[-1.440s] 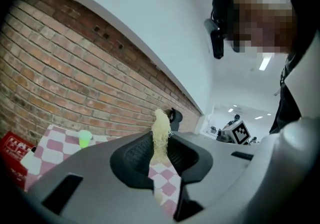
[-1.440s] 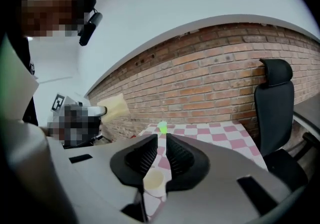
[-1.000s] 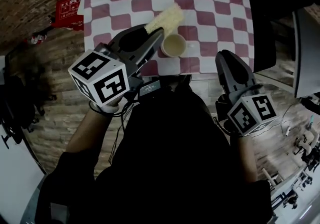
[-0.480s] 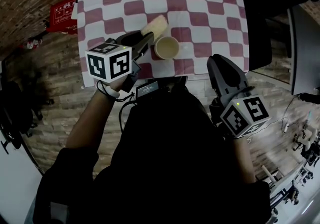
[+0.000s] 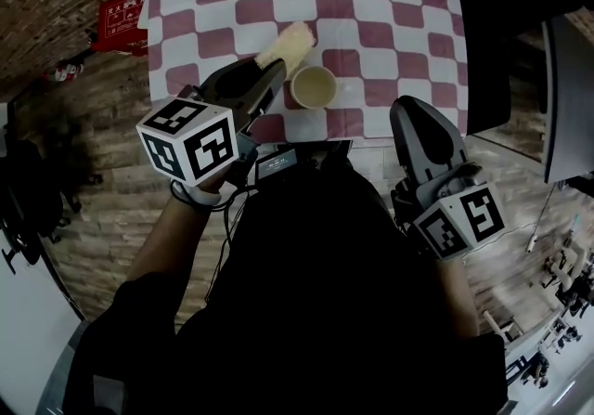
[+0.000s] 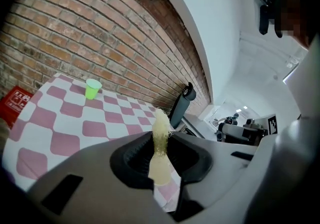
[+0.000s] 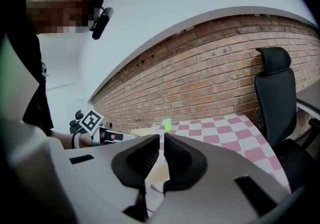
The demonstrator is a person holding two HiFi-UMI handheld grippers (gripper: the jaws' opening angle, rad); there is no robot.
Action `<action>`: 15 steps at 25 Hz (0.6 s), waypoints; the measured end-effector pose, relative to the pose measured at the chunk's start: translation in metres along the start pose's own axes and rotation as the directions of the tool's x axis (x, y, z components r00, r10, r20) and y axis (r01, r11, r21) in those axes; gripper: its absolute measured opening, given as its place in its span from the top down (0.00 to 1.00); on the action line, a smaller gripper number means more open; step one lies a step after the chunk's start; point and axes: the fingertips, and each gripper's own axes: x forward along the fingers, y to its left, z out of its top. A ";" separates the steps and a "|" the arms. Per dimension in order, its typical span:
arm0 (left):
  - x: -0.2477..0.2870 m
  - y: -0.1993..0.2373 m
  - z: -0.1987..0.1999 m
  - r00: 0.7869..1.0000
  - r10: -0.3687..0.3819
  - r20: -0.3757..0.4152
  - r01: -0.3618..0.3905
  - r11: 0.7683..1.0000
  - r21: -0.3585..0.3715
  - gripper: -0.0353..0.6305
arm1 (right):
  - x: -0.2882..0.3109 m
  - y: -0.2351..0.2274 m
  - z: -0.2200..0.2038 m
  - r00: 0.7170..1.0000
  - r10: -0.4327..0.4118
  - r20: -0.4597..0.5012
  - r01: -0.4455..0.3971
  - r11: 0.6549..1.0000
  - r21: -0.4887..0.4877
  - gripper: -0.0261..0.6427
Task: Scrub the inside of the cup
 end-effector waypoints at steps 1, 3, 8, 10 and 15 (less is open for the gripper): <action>0.000 -0.001 0.001 1.000 0.004 0.001 -0.004 1.000 0.011 0.83 | 0.001 0.001 0.001 1.000 0.007 0.005 -0.007 1.000 -0.002 0.89; 0.000 -0.001 0.002 1.000 0.009 0.001 -0.009 1.000 0.024 0.83 | 0.002 0.001 0.003 1.000 0.015 0.009 -0.015 1.000 -0.003 0.89; 0.004 -0.001 -0.002 1.000 0.017 -0.011 -0.016 1.000 0.020 0.83 | 0.001 -0.004 0.004 1.000 0.019 0.001 -0.019 1.000 -0.009 0.89; 0.006 -0.003 -0.004 1.000 0.016 -0.018 -0.015 1.000 0.021 0.83 | 0.001 -0.005 0.004 1.000 0.021 -0.002 -0.021 1.000 -0.011 0.89; 0.013 -0.007 -0.005 0.999 0.017 -0.027 -0.016 0.999 0.037 0.83 | -0.001 -0.010 0.005 1.000 0.020 -0.006 -0.020 1.000 -0.020 0.89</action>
